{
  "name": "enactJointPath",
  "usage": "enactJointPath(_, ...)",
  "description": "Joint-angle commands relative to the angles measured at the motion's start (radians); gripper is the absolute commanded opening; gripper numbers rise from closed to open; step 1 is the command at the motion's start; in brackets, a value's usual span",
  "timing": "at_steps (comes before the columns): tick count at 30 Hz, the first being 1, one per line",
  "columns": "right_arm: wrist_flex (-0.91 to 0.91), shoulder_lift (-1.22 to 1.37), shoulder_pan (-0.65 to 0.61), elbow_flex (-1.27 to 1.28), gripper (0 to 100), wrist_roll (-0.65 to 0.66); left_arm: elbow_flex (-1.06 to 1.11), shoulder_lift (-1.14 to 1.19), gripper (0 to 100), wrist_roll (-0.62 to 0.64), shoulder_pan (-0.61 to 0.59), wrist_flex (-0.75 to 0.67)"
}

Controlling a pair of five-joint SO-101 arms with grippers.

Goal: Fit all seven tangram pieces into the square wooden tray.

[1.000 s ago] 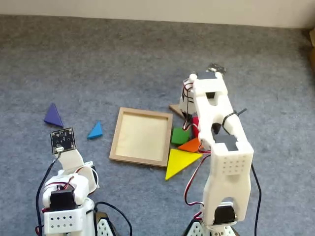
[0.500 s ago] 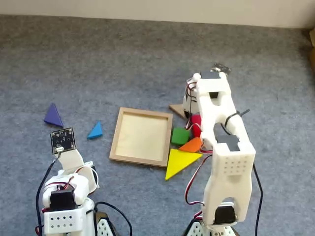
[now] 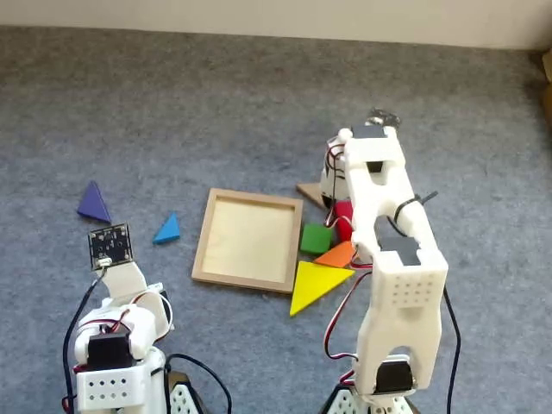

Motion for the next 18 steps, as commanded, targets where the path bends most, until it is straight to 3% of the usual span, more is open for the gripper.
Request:
enactJointPath(1, -0.012, -0.116, -0.002, -0.038, 13.8, 0.017, 0.019, -0.042, 1, 0.006, 0.013, 0.005)
enactJointPath(18, -0.012, -0.246, -0.073, 0.041, 13.7, 0.017, 0.019, -0.042, 1, 0.008, 0.012, 0.005)
